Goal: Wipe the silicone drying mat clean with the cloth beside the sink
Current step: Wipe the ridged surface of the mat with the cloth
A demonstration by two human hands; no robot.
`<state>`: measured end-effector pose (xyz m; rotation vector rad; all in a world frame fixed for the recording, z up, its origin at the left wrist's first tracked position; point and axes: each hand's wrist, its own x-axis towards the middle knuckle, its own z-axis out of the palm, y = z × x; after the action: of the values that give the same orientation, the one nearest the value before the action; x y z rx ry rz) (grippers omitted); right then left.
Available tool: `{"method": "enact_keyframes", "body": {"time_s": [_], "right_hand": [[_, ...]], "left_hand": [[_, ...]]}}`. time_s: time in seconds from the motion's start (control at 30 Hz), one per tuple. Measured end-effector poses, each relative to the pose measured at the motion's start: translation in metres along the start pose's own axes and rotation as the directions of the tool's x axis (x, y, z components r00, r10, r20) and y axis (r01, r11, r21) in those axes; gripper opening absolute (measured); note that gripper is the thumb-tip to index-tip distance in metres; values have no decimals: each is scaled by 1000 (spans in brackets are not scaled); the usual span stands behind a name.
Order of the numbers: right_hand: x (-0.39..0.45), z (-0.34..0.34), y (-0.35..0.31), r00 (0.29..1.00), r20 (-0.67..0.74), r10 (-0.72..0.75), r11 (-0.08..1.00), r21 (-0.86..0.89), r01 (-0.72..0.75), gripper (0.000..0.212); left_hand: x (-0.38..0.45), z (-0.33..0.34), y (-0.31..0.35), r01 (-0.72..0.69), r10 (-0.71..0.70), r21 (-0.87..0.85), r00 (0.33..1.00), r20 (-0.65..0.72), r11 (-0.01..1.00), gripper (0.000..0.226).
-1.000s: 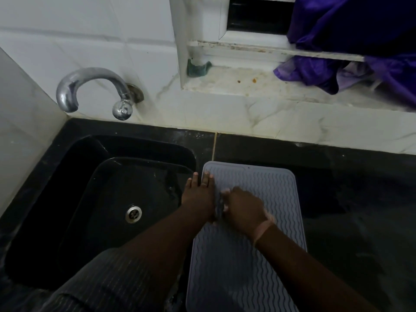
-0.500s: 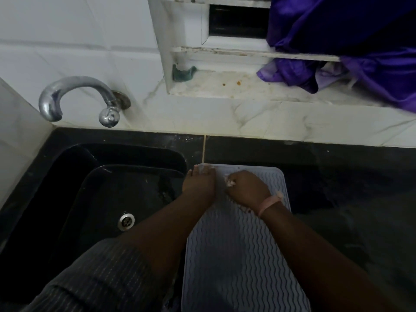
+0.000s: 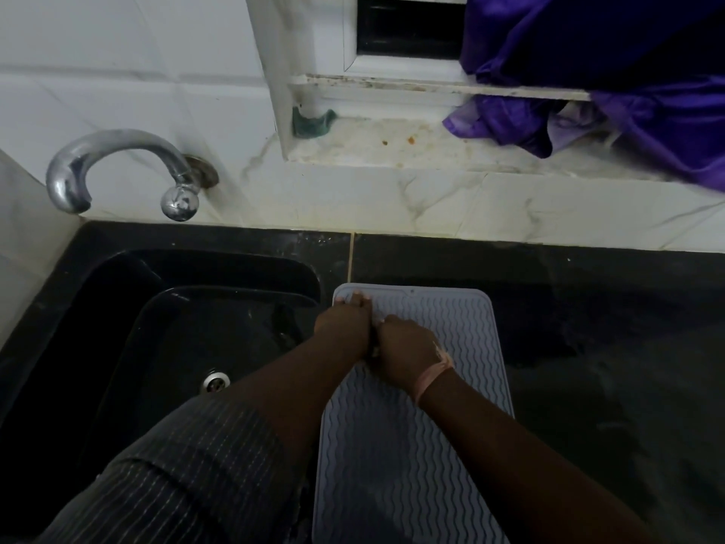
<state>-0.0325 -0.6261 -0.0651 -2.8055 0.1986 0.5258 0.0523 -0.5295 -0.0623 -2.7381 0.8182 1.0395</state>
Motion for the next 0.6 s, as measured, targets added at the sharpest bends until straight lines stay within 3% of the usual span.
{"method": "enact_keyframes", "body": {"time_s": [0.13, 0.27, 0.43, 0.5, 0.6], "right_hand": [[-21, 11, 4, 997, 79, 26, 970, 241, -44, 19], [-44, 9, 11, 971, 238, 5, 898, 425, -109, 21], [-42, -29, 22, 865, 497, 68, 867, 400, -298, 31], [-31, -39, 26, 916, 387, 106, 837, 463, -292, 29], [-9, -43, 30, 986, 20, 167, 873, 462, -157, 26]], "left_hand": [[5, 5, -5, -13, 12, 36, 1000, 4, 999, 112], [5, 6, -5, -15, 14, 32, 1000, 6, 999, 118], [8, 11, -8, -38, 38, 16, 999, -11, 999, 125], [8, 11, -8, -47, 47, 8, 999, -23, 999, 126], [7, 8, -8, -69, 67, -19, 996, -65, 997, 130]]}}
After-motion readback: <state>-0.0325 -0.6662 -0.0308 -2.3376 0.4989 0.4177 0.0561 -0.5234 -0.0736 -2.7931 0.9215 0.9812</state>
